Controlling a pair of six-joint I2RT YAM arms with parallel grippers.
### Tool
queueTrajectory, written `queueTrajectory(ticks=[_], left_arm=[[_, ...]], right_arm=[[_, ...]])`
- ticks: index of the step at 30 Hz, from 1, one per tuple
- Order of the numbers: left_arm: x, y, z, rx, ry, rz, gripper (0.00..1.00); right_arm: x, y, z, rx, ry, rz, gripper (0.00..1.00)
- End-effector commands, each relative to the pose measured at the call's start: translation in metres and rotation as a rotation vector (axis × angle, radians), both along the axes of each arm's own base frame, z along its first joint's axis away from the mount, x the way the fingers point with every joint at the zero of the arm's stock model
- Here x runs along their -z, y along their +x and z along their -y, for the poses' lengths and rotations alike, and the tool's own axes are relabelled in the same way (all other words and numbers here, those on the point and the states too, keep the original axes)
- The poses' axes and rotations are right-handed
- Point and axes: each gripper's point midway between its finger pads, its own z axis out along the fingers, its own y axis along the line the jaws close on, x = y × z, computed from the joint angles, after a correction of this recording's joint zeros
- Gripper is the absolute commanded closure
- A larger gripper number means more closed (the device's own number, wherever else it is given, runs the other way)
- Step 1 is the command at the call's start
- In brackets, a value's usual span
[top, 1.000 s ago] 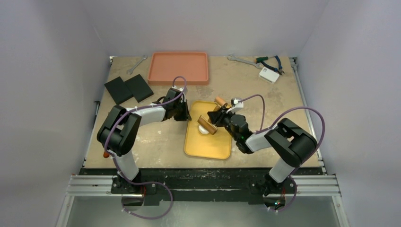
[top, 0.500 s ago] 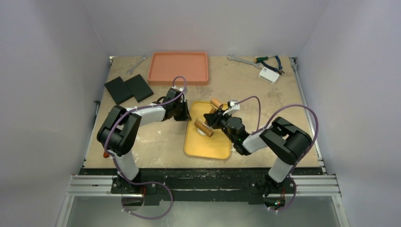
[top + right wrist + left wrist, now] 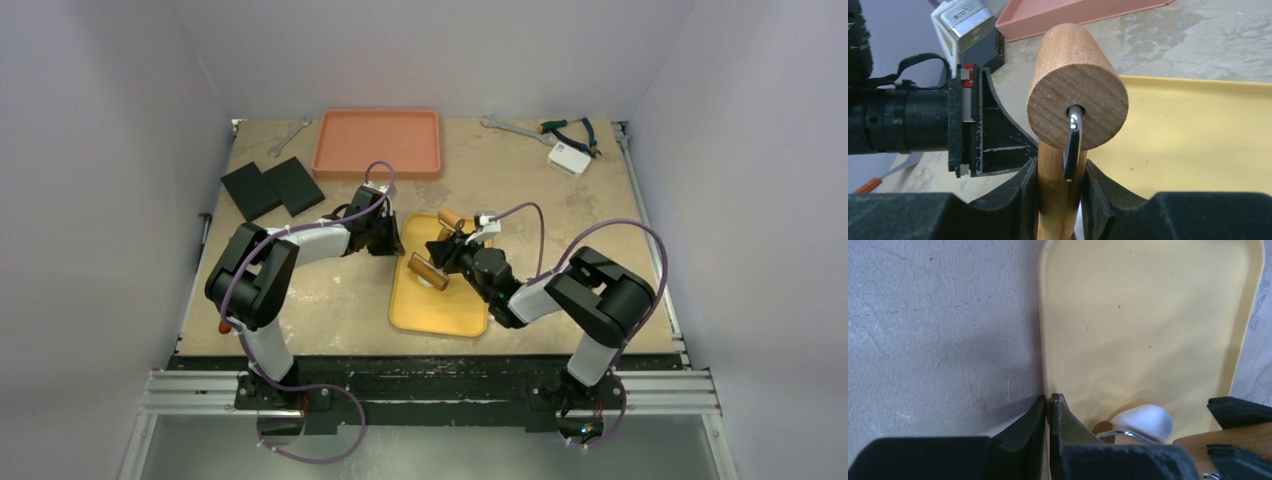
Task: Roll out the dumpling wrappers from the dough
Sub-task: Flatten out the dough on the work surface.
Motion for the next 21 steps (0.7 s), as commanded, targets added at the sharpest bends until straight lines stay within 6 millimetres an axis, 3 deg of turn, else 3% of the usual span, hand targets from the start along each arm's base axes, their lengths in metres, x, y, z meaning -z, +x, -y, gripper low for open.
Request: queueTrajectory(ticks=[1, 3, 8, 11, 13, 18, 21], left_arm=[[0.008, -0.016, -0.010, 0.009, 0.037, -0.048, 1.00], [0.008, -0.016, -0.010, 0.010, 0.038, -0.049, 1.00], [0.008, -0.016, -0.010, 0.011, 0.038, -0.047, 1.00], [0.007, -0.016, -0.010, 0.012, 0.036, -0.046, 1.00], [0.007, -0.016, -0.009, 0.011, 0.034, -0.047, 1.00], [0.007, -0.015, -0.010, 0.012, 0.037, -0.044, 1.00], [0.007, -0.015, -0.010, 0.012, 0.039, -0.043, 1.00]], right_arm=[[0.096, -0.047, 0.023, -0.054, -0.234, -0.223, 1.00], [0.096, -0.043, 0.032, -0.023, -0.252, -0.228, 1.00], [0.065, -0.010, 0.063, 0.067, -0.297, -0.156, 1.00], [0.058, 0.001, 0.081, 0.107, -0.313, -0.137, 1.00], [0.064, 0.001, 0.081, 0.095, -0.343, -0.143, 1.00], [0.080, -0.021, 0.048, 0.011, -0.367, -0.157, 1.00], [0.081, -0.028, 0.042, 0.002, -0.319, -0.180, 1.00]])
